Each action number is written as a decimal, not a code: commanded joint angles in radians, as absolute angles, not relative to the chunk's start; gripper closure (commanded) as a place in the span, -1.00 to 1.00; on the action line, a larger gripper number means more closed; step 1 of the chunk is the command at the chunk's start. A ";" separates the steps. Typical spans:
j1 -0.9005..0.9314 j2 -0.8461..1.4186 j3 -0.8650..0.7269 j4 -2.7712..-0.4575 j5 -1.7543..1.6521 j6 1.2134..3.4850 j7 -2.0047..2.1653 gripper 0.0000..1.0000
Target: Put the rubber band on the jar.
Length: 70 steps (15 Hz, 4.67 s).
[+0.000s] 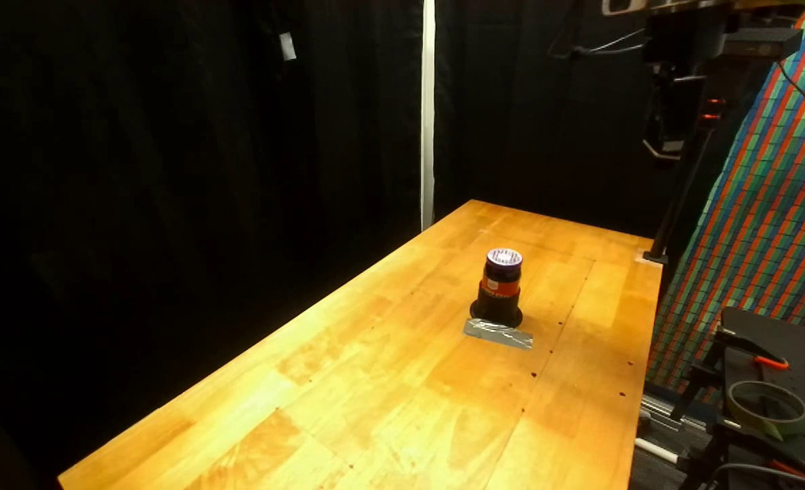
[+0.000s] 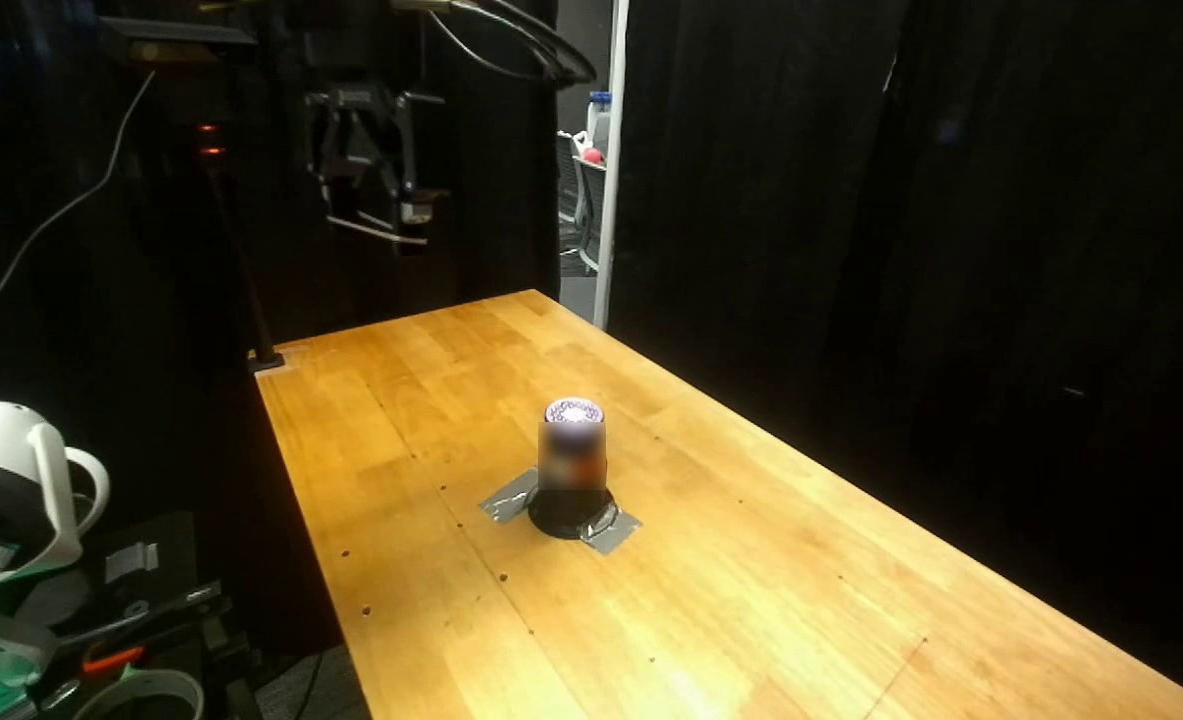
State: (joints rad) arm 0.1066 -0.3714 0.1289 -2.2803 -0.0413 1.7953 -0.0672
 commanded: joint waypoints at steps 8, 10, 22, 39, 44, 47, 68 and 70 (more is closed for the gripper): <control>0.133 0.256 0.138 -1.689 -0.228 1.780 0.138 -1.00; 0.137 0.315 0.126 -1.631 -0.226 1.783 0.116 -1.00; 0.129 0.476 0.069 -1.629 -0.178 1.941 0.133 -1.00; 0.130 0.552 0.056 -1.698 -0.107 1.944 0.149 -1.00; 0.123 0.492 0.049 -1.765 -0.108 1.958 0.154 -1.00; 0.116 0.454 0.053 -1.812 -0.089 1.966 0.147 -1.00; 0.116 0.205 0.050 -2.223 -0.081 2.251 0.191 0.74; 0.131 0.159 0.039 -2.286 -0.118 2.350 0.274 0.83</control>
